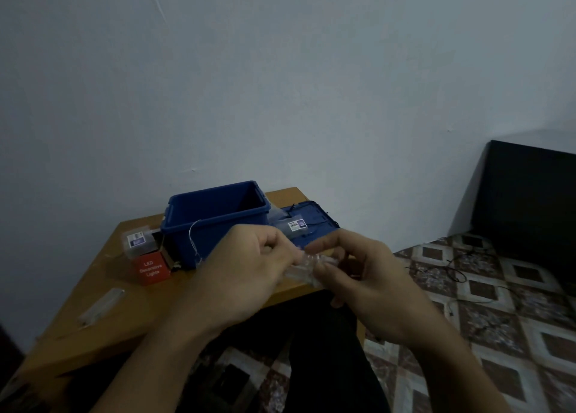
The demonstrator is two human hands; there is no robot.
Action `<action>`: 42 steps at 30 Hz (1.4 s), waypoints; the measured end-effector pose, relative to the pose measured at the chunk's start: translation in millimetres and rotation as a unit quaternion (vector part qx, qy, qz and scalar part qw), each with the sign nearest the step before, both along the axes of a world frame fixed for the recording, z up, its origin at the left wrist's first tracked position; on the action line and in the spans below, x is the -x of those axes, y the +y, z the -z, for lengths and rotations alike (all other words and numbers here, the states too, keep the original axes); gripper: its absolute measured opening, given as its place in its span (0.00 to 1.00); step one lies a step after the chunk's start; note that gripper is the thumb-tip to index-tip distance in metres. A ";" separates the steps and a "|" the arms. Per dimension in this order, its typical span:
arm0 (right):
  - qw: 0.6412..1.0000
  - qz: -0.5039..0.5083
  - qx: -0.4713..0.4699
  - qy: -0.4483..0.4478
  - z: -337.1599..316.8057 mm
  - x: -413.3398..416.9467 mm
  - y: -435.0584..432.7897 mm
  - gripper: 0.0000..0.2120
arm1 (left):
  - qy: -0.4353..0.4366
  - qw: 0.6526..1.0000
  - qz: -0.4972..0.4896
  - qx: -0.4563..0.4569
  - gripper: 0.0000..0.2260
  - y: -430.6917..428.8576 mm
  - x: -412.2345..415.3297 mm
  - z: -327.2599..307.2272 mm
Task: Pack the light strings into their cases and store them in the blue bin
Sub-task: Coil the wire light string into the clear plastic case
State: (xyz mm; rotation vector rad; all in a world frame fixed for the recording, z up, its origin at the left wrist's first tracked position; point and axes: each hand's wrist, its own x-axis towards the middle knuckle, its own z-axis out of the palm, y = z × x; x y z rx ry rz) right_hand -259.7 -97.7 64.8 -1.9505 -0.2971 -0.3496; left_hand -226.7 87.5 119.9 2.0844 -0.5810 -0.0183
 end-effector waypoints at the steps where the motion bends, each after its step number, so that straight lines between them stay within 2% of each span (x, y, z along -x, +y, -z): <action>1: 1.000 0.013 -0.012 -0.018 1.7 -1.2 0.4 0.07 | 0.000 1.000 0.000 0.015 0.10 -0.6 2.4 2.8; 6: 0.994 0.044 -0.047 -0.088 3.2 -3.3 4.7 0.08 | -0.016 0.995 -0.010 0.094 0.09 -2.7 13.5 15.3; 12: 0.985 0.029 -0.116 -0.121 4.4 -3.6 11.8 0.10 | 0.036 0.988 -0.016 0.149 0.09 -8.8 18.2 23.8; 17: 0.979 -0.014 -0.176 -0.097 1.1 -2.1 11.5 0.14 | 0.097 0.971 -0.043 0.214 0.07 -7.7 14.2 25.3; 20: 0.977 -0.040 -0.199 -0.069 -1.5 -0.3 12.4 0.15 | 0.127 0.962 -0.016 0.241 0.07 -7.2 13.7 24.6; 23: 0.972 -0.060 -0.223 -0.035 -3.7 1.3 12.7 0.15 | 0.135 0.960 0.024 0.243 0.08 -4.9 14.1 23.0; 28: 0.972 -0.067 -0.225 0.000 -6.4 3.7 9.1 0.13 | 0.104 0.968 0.035 0.227 0.09 -2.0 10.8 21.4; 33: 0.969 -0.059 -0.238 0.027 -11.0 5.0 7.9 0.13 | 0.132 0.966 0.053 0.217 0.08 -0.4 8.7 20.0; 42: 0.968 -0.051 -0.245 0.021 -11.6 6.4 7.5 0.13 | 0.122 0.965 0.055 0.225 0.09 -1.3 5.7 21.2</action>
